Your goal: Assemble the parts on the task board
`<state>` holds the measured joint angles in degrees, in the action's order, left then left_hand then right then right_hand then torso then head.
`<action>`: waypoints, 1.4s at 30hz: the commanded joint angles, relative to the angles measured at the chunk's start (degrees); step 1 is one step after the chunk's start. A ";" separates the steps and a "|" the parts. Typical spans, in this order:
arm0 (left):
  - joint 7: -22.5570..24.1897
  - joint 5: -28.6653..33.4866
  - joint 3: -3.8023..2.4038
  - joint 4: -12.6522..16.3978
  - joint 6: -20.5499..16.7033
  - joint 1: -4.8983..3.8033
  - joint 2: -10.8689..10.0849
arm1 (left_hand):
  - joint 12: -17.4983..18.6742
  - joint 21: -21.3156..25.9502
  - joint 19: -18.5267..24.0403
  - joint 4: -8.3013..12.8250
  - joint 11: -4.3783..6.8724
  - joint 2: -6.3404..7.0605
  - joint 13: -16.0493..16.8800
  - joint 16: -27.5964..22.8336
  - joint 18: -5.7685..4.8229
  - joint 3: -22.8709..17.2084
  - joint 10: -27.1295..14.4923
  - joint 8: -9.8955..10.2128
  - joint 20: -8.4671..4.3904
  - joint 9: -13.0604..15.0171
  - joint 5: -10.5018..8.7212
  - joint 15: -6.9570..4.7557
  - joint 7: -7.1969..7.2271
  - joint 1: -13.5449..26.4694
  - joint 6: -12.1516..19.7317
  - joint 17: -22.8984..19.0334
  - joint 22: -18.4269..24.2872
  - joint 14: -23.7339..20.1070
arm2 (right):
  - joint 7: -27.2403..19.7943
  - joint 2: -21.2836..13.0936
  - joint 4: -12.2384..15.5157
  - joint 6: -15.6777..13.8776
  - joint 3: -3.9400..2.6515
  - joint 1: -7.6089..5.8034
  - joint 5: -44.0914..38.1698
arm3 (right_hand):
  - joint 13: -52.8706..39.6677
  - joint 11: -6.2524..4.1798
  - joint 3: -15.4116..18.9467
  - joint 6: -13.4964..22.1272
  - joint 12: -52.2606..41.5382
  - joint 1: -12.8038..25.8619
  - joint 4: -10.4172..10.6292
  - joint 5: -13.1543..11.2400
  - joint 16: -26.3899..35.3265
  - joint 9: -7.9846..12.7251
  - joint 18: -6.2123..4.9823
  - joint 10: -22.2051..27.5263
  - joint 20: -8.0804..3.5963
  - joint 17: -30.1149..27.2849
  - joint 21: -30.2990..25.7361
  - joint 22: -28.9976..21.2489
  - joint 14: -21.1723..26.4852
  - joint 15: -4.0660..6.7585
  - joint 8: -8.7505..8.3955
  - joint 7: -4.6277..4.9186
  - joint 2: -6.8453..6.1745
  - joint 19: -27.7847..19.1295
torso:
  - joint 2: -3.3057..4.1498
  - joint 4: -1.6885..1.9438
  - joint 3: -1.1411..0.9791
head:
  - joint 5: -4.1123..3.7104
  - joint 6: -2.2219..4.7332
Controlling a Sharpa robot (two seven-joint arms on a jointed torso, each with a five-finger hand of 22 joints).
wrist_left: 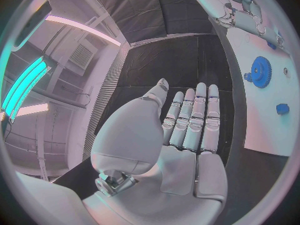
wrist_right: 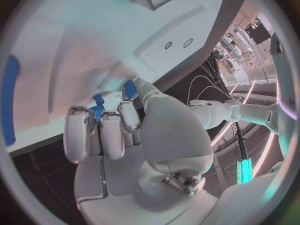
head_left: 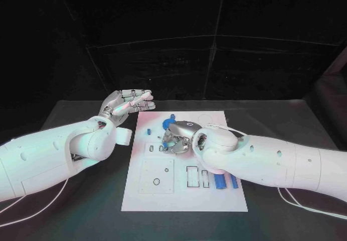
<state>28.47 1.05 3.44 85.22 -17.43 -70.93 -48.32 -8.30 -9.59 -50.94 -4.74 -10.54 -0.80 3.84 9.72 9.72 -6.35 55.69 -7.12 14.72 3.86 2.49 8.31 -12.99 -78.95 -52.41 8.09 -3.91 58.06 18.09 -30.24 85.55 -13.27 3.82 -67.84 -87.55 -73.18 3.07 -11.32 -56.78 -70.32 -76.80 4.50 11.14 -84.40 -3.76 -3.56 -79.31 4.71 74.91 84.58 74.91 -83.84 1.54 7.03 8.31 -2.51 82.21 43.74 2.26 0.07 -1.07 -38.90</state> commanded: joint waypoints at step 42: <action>-8.65 -8.31 -0.06 -0.90 -0.07 -0.09 -0.65 | -2.87 -7.31 -17.95 -1.38 5.79 0.43 1.41 10.62 0.92 2.00 16.35 -1.09 -6.78 0.35 0.34 -7.08 4.12 3.13 -8.39 8.86 -3.45 21.57 | -18.20 -10.13 7.93 -14.51 -1.03 -1.60 10.93 | 0.65 1.68 13.08 7.20 0.92 3.08 7.63 -0.26 0.35 -0.12 0.46 1.26 1.68 5.37 -0.86 0.41 -4.02 -1.80 -2.76 1.58 -3.65 -0.31 | -0.14 0.01 -0.05 | 0.45 0.48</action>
<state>24.66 -2.36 3.43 84.27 -18.05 -70.92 -48.91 -10.88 -16.37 -67.94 -6.11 -5.15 -0.32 5.09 19.44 9.71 -4.65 71.13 -7.98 8.34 4.09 2.49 1.59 -9.03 -76.29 -60.29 16.25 -7.11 78.46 5.96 -40.00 92.94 -26.16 2.94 -69.19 -82.29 -72.58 4.30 1.44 -49.92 -69.77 -73.08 12.12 11.00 -84.40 -3.80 -3.55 -78.09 5.95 74.90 84.07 74.90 -83.93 0.20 4.43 9.85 -6.23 81.81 43.62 2.22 0.02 -0.69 -38.49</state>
